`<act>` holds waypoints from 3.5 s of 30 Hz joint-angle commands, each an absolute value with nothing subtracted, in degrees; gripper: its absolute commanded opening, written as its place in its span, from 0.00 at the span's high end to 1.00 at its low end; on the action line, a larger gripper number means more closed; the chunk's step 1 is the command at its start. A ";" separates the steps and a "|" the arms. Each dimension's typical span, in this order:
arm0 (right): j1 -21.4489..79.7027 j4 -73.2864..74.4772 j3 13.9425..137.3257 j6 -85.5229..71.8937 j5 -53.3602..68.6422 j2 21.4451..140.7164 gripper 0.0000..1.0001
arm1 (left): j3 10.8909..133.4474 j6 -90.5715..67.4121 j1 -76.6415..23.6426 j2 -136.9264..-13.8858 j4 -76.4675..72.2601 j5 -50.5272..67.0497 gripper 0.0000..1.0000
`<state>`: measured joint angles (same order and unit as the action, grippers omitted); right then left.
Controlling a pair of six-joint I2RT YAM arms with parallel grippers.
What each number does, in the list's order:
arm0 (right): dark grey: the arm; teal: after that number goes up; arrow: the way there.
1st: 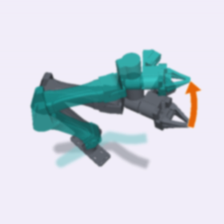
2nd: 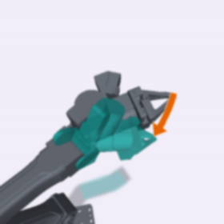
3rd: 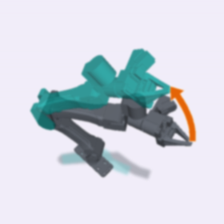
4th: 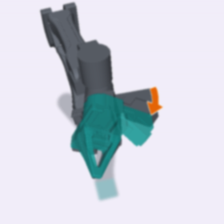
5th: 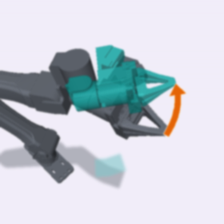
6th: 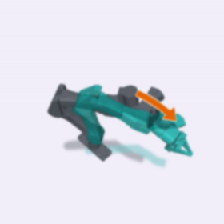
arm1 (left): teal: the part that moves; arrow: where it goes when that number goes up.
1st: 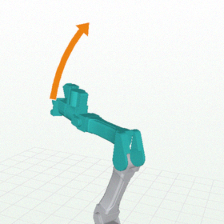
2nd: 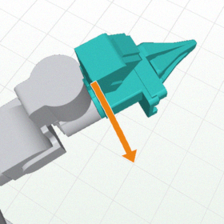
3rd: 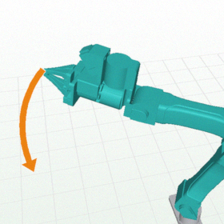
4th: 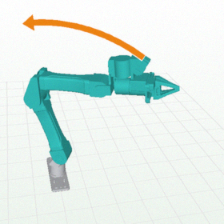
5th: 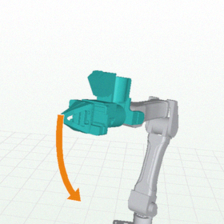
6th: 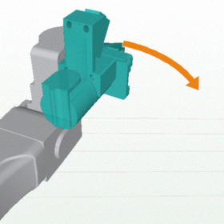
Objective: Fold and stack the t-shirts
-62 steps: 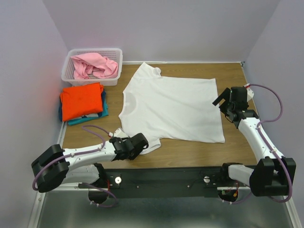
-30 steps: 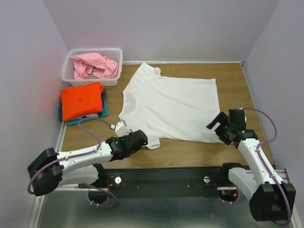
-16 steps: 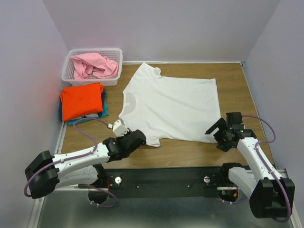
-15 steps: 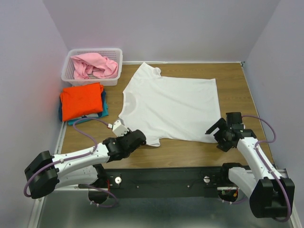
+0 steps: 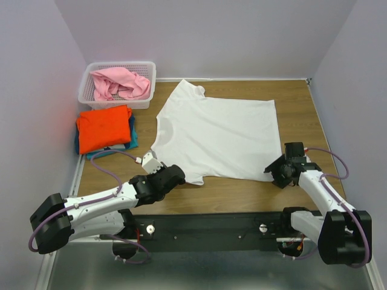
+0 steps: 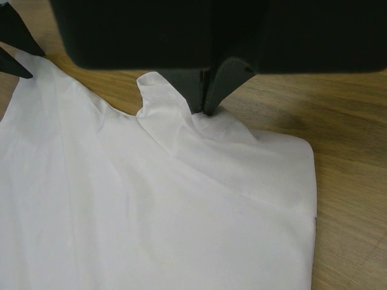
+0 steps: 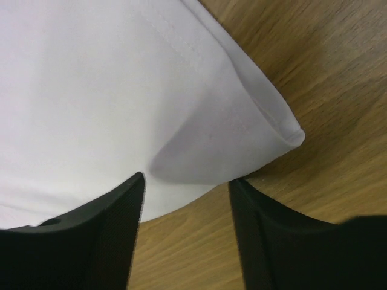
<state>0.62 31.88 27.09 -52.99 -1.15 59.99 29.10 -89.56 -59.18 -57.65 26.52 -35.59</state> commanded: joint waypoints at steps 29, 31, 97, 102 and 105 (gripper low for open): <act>0.26 30.67 28.30 -47.47 -5.54 55.28 0.99 | 33.83 -89.21 -58.62 -57.83 30.23 -45.79 1.00; 0.26 30.50 29.79 -46.33 -5.28 56.51 0.99 | 34.54 -88.42 -58.27 -58.09 29.97 -47.19 1.00; 0.26 21.62 56.33 -38.67 -8.53 88.59 0.99 | 58.53 -33.22 -29.01 -94.48 -5.10 -26.37 1.00; 0.26 20.66 57.48 -39.20 -9.14 90.70 0.99 | 59.59 -33.05 -28.04 -96.32 -5.01 -25.05 1.00; 0.26 20.04 58.27 -39.20 -8.44 92.19 0.99 | 60.55 -32.52 -27.69 -97.90 -5.01 -24.08 1.00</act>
<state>0.62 21.78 56.21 -38.96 -6.63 90.15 58.46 -33.78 -28.29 -95.96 -4.75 -25.82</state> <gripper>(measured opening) 0.011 0.007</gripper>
